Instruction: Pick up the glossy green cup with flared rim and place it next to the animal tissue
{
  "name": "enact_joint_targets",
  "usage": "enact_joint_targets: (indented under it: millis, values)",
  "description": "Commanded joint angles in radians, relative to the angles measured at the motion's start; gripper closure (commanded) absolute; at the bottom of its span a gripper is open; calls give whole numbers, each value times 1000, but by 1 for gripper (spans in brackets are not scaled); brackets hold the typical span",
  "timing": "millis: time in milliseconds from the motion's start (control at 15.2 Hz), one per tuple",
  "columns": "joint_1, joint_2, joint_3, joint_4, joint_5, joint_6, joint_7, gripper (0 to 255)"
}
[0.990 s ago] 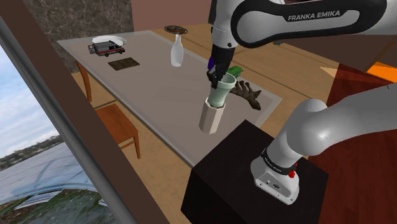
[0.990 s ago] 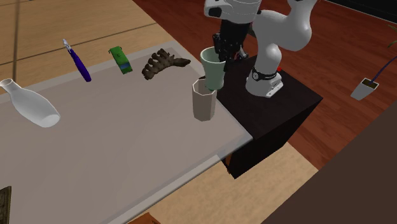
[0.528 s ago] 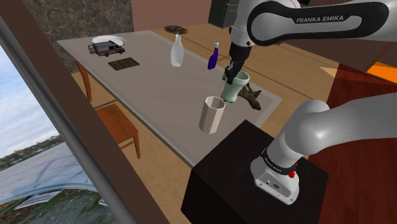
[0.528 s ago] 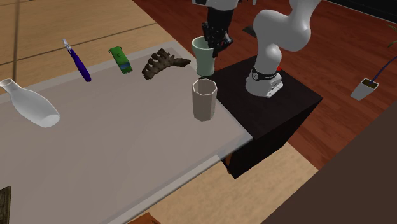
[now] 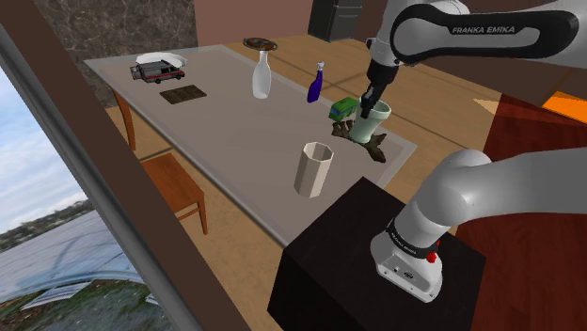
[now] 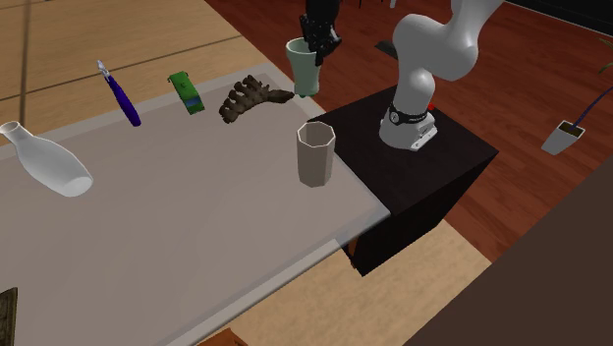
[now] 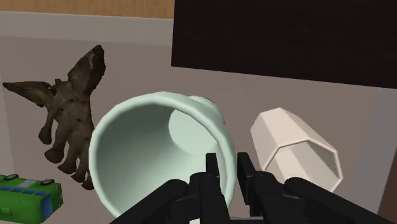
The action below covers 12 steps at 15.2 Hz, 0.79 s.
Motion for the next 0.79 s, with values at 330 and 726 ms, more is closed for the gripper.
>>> enact_joint_targets:
  millis: [330,726]
  values:
    - [-73,45,-154,36,-101,42,-159,255]
    - [-81,61,-173,-34,-121,128,-147,255]
